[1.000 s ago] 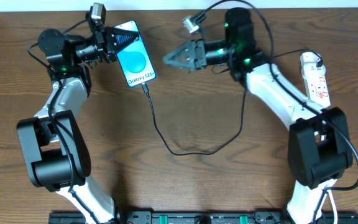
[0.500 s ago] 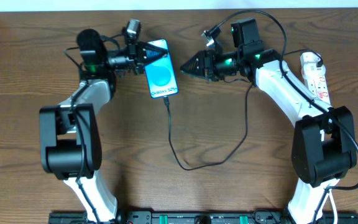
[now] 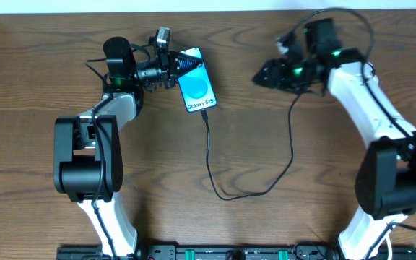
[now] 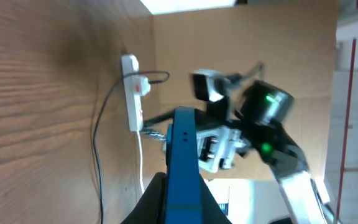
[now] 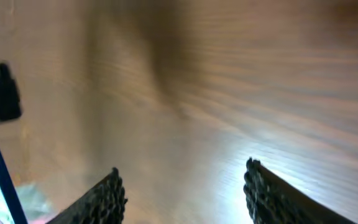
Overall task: Plug charger to phone and switch on socket
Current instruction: 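Swing the phone down toward the table with the left gripper, then lay the phone flat on the table with the left gripper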
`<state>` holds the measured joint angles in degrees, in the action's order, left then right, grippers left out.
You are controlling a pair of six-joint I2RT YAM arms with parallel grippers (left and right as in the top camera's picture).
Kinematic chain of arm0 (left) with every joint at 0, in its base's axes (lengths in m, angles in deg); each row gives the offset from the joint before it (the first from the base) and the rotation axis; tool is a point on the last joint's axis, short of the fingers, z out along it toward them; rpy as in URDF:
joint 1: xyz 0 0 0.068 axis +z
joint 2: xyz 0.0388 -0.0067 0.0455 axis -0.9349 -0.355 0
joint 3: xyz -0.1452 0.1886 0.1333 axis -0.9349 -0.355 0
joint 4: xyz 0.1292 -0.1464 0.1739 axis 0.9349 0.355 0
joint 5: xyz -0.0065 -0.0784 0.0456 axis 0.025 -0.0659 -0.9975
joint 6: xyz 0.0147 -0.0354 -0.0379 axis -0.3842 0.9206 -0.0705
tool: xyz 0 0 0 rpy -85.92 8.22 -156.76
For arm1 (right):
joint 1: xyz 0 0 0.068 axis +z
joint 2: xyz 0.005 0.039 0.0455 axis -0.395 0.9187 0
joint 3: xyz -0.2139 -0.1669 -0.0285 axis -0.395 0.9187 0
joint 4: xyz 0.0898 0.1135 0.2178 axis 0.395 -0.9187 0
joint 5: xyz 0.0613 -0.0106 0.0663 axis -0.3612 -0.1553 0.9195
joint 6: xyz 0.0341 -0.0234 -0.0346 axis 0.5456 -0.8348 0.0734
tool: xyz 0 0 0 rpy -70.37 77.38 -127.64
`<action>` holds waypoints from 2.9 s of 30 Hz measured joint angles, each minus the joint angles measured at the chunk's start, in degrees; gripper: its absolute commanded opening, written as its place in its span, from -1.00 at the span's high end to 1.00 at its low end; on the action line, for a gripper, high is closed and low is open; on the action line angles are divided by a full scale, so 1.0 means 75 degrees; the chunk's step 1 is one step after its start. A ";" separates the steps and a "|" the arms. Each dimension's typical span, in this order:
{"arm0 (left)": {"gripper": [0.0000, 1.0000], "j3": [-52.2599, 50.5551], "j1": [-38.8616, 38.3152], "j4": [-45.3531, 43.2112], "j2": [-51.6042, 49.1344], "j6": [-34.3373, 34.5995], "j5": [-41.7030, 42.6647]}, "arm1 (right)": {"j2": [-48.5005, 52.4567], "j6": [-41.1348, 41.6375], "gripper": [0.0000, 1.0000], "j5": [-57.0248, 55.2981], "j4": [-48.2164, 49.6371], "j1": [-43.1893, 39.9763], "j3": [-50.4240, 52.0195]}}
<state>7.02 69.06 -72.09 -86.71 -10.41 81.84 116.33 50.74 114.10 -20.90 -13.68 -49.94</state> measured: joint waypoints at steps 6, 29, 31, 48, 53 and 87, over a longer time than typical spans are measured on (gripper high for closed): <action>0.86 -0.0003 -0.0087 0.0842 0.0000 -0.0076 -0.0918 | -0.0688 -0.0478 -0.33 -0.1005 -0.0985 -0.0023 -0.0536; 0.85 -0.0006 -0.0717 0.2929 0.0000 -0.0428 -0.2311 | -0.1090 -0.1209 -0.37 -0.1632 -0.1603 -0.0009 -0.0580; 0.85 -0.0009 -0.0720 0.3381 0.0000 -0.0574 -0.2556 | -0.1090 -0.1221 -0.38 -0.1638 -0.1612 -0.0009 -0.0580; 0.86 0.1139 -0.1037 0.8979 0.0000 -0.4045 -0.3815 | -0.1090 -0.1285 -0.38 -0.1655 -0.1661 -0.0009 -0.0580; 0.86 0.2314 -0.1099 1.0928 0.0003 -0.5922 -0.4331 | -0.1093 -0.1303 -0.39 -0.1655 -0.1670 -0.0009 -0.0580; 0.85 0.2532 -0.1096 1.0993 -0.0965 -0.8373 -0.4514 | -0.1090 -0.1306 -0.41 -0.1743 -0.1708 0.0335 -0.0580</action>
<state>26.01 60.84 10.35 -93.94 -73.20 47.98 108.15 40.95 101.03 -33.71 -11.17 -54.29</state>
